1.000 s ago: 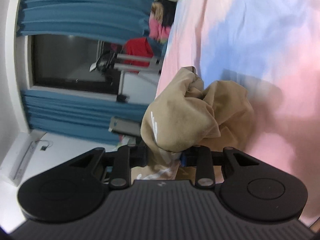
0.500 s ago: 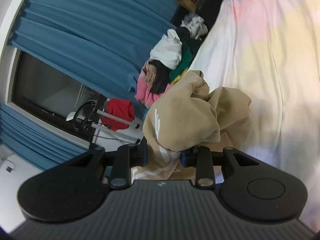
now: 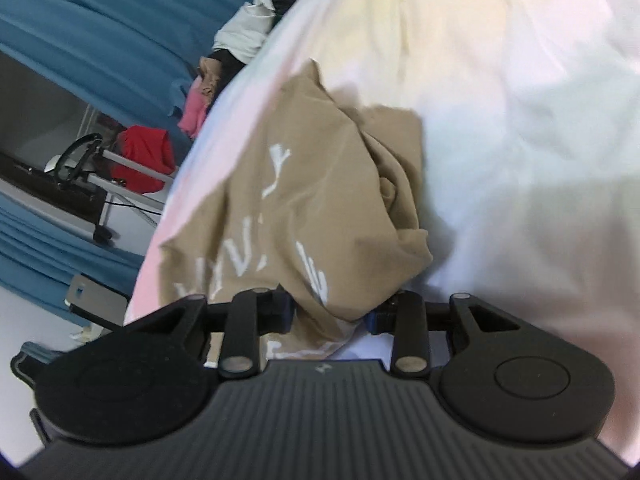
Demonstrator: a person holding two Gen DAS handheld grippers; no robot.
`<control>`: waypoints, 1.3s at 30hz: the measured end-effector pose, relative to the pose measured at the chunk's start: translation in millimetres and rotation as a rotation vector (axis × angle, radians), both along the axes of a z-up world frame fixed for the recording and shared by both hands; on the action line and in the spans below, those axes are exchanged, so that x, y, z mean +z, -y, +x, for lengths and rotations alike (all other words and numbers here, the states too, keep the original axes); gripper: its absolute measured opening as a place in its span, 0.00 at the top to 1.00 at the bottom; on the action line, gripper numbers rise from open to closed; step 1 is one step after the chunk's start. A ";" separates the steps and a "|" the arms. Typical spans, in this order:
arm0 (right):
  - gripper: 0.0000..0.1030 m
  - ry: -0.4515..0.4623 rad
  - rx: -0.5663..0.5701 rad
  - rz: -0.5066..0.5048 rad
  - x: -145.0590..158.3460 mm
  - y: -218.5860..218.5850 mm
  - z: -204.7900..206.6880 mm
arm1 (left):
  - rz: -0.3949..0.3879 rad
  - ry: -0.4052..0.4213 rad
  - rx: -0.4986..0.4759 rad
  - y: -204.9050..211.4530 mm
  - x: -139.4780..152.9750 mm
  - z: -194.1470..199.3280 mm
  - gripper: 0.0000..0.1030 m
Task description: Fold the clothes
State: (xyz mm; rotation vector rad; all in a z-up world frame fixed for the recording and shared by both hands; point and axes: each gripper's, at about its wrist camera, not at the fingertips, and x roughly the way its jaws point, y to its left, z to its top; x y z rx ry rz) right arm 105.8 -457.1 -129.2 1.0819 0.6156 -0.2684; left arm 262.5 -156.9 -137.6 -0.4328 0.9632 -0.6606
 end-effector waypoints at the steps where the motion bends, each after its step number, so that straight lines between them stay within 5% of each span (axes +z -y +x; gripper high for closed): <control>1: 0.60 -0.005 -0.004 0.006 -1.3 0.1 0.4 | 0.023 0.010 -0.006 0.5 5.4 -2.4 0.54; 3: 0.52 -0.034 -0.013 0.017 4.8 0.4 0.1 | 0.070 0.029 -0.017 1.6 16.1 -7.2 0.42; 5: 0.39 -0.066 -0.018 -0.001 18.6 -0.6 -2.6 | 0.117 0.048 -0.028 2.7 26.8 -11.9 0.17; 7: 0.21 -0.065 -0.006 -0.031 39.5 -3.7 -10.0 | 0.139 0.088 -0.032 -1.1 50.2 -31.9 0.11; 9: 0.19 -0.057 0.009 -0.062 61.8 -7.2 -18.4 | 0.161 0.136 -0.041 -3.0 76.8 -49.9 0.02; 18: 0.20 0.077 0.072 -0.342 190.2 -41.2 -76.6 | 0.227 0.418 -0.057 -9.0 208.4 -140.2 0.00; 24: 0.19 0.183 0.132 -0.561 249.8 -87.6 -133.9 | 0.232 0.572 -0.018 -30.9 267.9 -218.1 0.00; 31: 0.19 0.282 0.168 -0.705 264.4 -134.7 -189.8 | 0.251 0.693 0.030 -68.3 297.1 -300.9 0.00; 39: 0.19 0.310 0.181 -0.772 236.4 -169.6 -214.5 | 0.270 0.746 0.031 -86.5 275.3 -347.2 0.00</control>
